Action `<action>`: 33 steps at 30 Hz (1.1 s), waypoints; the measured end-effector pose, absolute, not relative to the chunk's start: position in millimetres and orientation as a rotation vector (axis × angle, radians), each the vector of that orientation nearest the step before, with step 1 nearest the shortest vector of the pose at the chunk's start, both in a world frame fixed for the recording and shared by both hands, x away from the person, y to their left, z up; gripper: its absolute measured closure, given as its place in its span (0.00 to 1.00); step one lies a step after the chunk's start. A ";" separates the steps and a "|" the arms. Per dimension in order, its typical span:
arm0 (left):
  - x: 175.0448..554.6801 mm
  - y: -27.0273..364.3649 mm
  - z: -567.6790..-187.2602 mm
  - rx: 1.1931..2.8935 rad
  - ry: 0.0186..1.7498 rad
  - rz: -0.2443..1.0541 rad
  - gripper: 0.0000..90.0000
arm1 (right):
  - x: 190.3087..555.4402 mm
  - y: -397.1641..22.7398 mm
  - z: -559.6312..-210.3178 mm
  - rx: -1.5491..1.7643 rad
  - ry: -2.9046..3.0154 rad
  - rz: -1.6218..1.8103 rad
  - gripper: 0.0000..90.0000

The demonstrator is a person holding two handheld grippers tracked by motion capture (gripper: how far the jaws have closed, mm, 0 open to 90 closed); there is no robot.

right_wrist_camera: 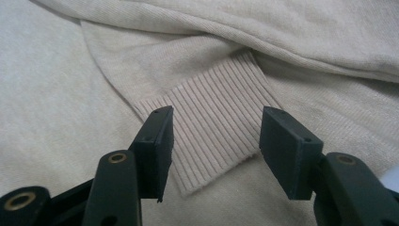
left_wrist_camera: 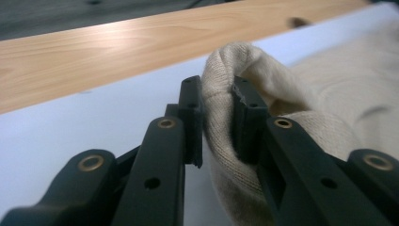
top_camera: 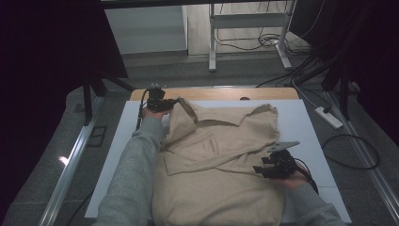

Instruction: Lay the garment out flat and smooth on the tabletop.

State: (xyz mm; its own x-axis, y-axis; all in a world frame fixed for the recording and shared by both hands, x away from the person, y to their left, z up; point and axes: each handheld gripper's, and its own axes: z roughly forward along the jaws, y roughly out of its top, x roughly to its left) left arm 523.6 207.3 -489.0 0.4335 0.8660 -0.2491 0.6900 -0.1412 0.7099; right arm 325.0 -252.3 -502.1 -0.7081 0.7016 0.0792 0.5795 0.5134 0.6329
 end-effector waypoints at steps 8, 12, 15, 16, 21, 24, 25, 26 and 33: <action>515.2 217.7 -474.3 1.896 1.323 0.368 0.44 | 325.9 -254.1 -504.3 1.113 2.566 0.961 0.50; 492.3 217.3 -461.2 1.951 1.247 0.369 0.40 | 324.6 -255.3 -503.4 1.113 2.561 0.962 0.50; 471.6 215.8 -458.7 1.979 1.206 0.340 0.36 | 324.0 -256.7 -501.7 1.118 2.550 0.971 0.50; 464.8 214.8 -459.3 1.996 1.193 0.340 0.35 | 324.1 -257.5 -501.7 1.123 2.546 0.972 0.50; 434.4 212.7 -463.8 2.035 1.158 0.285 0.33 | 326.0 -261.5 -503.5 1.148 2.534 0.955 0.50; 419.1 211.6 -467.1 2.059 1.134 0.273 0.31 | 326.1 -263.6 -503.0 1.155 2.524 0.951 0.50; 413.8 211.1 -468.3 2.065 1.129 0.274 0.31 | 326.1 -263.6 -503.0 1.155 2.524 0.951 0.50; 408.7 210.8 -469.5 2.073 1.130 0.270 0.31 | 326.3 -264.1 -503.1 1.155 2.523 0.947 0.50; 372.4 212.9 -478.7 2.089 1.118 0.251 0.29 | 326.6 -267.2 -504.4 1.166 2.516 0.930 0.49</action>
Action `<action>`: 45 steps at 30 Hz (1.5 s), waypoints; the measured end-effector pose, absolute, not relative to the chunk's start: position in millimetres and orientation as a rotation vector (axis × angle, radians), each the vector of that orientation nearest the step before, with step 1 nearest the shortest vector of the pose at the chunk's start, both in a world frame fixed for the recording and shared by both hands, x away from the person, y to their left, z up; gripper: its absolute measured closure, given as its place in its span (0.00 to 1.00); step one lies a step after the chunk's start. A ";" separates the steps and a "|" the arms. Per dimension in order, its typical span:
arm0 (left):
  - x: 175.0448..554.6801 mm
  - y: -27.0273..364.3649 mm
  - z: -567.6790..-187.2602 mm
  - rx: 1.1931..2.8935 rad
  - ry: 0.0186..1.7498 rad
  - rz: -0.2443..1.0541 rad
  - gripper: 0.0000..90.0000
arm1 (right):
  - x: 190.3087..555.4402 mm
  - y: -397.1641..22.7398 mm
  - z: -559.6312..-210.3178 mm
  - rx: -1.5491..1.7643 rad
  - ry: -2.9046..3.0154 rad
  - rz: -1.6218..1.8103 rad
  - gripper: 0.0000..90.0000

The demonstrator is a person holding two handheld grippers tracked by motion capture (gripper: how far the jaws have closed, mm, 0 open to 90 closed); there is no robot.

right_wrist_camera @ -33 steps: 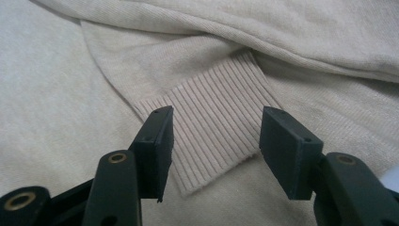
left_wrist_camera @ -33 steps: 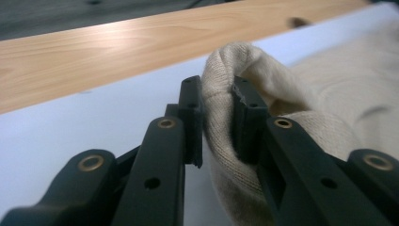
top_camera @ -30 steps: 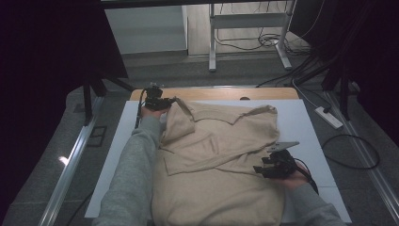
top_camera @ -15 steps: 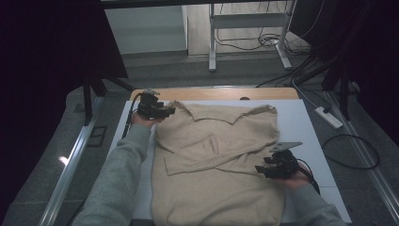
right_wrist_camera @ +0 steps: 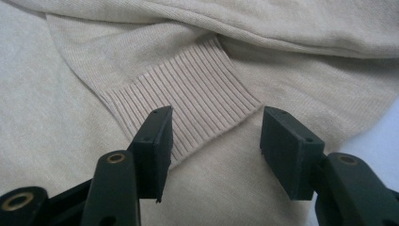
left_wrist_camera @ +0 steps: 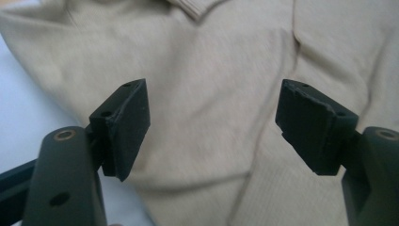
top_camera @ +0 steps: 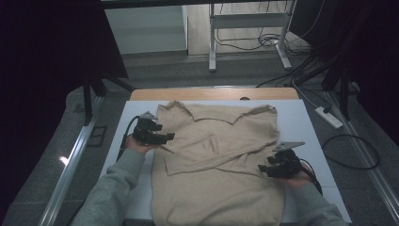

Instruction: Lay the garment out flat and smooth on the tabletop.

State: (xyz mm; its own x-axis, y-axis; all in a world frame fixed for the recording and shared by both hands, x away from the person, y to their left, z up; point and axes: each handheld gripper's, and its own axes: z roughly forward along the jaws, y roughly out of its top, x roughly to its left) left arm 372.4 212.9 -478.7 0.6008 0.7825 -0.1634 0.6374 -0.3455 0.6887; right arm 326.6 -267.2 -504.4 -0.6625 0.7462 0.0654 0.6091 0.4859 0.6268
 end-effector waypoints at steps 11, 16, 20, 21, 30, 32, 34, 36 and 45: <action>316.8 222.1 -496.7 2.148 1.162 0.252 0.29 | 315.6 -275.1 -504.7 1.163 2.520 0.906 0.48; 301.3 228.8 -514.1 2.179 1.214 0.224 0.29 | 309.0 -279.3 -503.7 1.166 2.512 0.900 0.46; 289.6 229.0 -525.2 2.209 1.228 0.178 0.29 | 302.6 -283.6 -502.7 1.169 2.504 0.879 0.43; 287.7 228.2 -526.5 2.215 1.230 0.172 0.29 | 300.8 -283.9 -502.6 1.167 2.503 0.878 0.42; 284.0 225.4 -531.3 2.244 1.252 0.197 0.38 | 294.5 -290.4 -509.4 1.224 2.512 0.793 0.36; 282.7 222.7 -531.6 2.254 1.256 0.222 0.39 | 293.8 -288.9 -509.5 1.214 2.510 0.782 0.36; 281.5 218.8 -530.8 2.280 1.241 0.249 0.41 | 293.2 -285.7 -509.5 1.202 2.510 0.768 0.38; 280.8 216.2 -529.8 2.290 1.222 0.255 0.49 | 292.7 -283.9 -509.0 1.197 2.504 0.762 0.45; 282.5 223.7 -530.0 2.255 1.177 0.131 0.92 | 287.5 -281.4 -507.1 1.199 2.526 0.799 0.89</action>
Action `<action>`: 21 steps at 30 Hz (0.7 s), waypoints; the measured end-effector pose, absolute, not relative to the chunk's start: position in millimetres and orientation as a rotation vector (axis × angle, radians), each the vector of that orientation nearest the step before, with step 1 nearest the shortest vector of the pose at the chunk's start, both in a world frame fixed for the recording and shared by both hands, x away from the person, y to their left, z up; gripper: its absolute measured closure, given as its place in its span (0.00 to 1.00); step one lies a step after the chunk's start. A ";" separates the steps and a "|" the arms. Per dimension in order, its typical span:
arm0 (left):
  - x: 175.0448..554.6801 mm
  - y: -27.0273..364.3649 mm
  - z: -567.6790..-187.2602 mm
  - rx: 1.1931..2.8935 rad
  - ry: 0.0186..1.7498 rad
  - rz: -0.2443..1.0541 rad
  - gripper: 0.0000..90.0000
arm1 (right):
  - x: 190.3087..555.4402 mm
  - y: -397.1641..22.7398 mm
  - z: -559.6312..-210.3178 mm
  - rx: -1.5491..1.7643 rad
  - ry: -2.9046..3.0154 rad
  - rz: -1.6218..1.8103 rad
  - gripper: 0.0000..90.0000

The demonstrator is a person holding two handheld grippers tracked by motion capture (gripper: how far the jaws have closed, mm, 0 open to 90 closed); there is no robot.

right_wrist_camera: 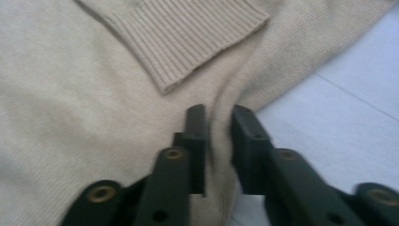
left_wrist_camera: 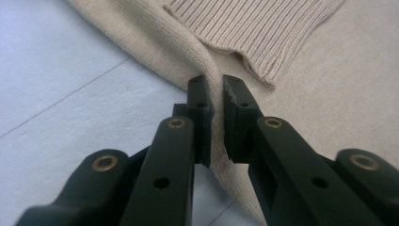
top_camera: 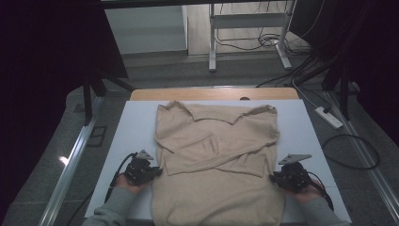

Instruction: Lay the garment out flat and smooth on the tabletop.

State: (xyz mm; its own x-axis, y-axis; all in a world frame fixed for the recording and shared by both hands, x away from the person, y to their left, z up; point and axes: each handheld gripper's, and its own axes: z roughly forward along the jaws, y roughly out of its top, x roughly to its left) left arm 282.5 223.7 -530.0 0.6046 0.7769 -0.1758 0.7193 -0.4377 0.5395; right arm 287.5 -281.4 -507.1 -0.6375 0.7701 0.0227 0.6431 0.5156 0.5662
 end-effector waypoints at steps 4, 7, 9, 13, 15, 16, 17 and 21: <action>281.4 234.8 -532.3 2.210 1.193 0.081 0.92 | 283.1 -284.6 -505.6 1.205 2.546 0.804 0.92; 278.3 239.1 -531.9 2.209 1.188 0.078 0.93 | 277.4 -289.5 -505.3 1.209 2.561 0.821 0.92; 275.5 240.6 -531.3 2.207 1.188 0.083 0.93 | 268.9 -291.2 -504.6 1.206 2.566 0.815 0.93; 267.6 245.9 -530.5 2.197 1.188 0.078 0.93 | 259.1 -291.2 -504.3 1.192 2.572 0.813 0.93; 263.5 248.6 -530.2 2.196 1.188 0.068 0.93 | 252.0 -290.3 -503.9 1.178 2.579 0.811 0.93; 260.4 250.0 -530.0 2.193 1.188 0.071 0.93 | 249.3 -290.1 -503.6 1.173 2.580 0.810 0.93; 258.3 250.4 -529.9 2.190 1.190 0.072 0.93 | 245.0 -290.3 -502.7 1.168 2.586 0.807 0.94; 247.9 252.1 -528.4 2.199 1.176 0.078 0.93 | 233.1 -292.1 -502.6 1.165 2.604 0.827 0.94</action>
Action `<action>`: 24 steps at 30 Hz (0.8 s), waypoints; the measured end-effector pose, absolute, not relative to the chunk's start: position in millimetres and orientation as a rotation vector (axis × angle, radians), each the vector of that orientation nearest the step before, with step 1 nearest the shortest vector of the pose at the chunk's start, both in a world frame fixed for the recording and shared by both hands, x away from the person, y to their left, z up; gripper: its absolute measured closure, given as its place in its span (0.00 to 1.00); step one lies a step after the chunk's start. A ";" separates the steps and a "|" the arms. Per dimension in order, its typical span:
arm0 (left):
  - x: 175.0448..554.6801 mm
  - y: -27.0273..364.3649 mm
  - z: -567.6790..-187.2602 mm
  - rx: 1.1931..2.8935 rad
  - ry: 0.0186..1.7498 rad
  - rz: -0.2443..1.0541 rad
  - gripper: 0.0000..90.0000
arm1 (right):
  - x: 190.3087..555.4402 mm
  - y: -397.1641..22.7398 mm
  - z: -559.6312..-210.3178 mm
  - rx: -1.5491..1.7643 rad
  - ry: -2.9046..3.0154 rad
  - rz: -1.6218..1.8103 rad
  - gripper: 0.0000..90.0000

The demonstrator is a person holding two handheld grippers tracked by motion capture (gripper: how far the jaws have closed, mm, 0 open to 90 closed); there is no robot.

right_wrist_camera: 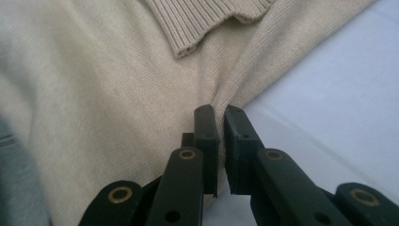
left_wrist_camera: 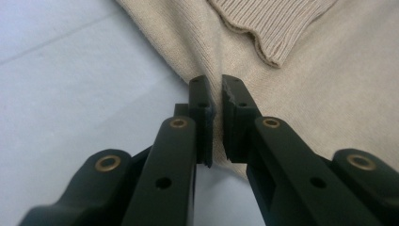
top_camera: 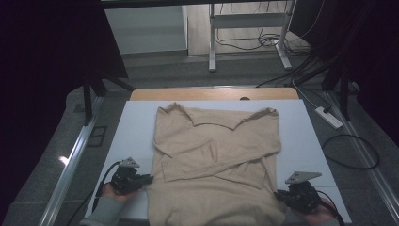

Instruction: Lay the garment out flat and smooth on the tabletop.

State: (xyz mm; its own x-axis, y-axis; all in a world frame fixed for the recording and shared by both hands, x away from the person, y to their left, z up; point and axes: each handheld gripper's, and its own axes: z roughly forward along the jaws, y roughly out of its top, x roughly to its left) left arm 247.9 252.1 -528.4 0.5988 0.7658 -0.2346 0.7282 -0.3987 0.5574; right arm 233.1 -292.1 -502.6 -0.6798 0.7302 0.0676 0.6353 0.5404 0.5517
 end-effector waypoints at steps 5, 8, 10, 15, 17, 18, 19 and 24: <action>245.7 247.5 -525.5 2.180 1.164 0.126 0.90 | 232.7 -293.2 -501.3 1.170 2.588 0.849 0.92; 247.3 242.5 -520.7 2.149 1.155 0.184 0.59 | 236.7 -289.5 -496.5 1.151 2.512 0.885 0.69; 248.4 238.0 -516.1 2.125 1.134 0.240 0.53 | 237.5 -287.7 -494.2 1.135 2.501 0.902 0.68; 258.0 228.4 -513.2 2.106 1.138 0.273 0.33 | 244.9 -266.0 -483.9 1.042 2.505 0.963 0.60; 263.0 225.6 -514.9 2.105 1.147 0.264 0.29 | 249.4 -249.2 -480.5 0.982 2.531 0.976 0.57; 264.5 225.2 -515.3 2.110 1.147 0.266 0.27 | 251.8 -241.4 -479.3 0.949 2.541 0.982 0.56; 265.4 225.3 -515.7 2.113 1.142 0.262 0.26 | 254.2 -233.4 -478.1 0.925 2.554 0.995 0.56; 263.2 228.2 -515.9 2.100 1.134 0.265 0.23 | 268.8 -191.9 -474.3 0.804 2.615 1.019 0.52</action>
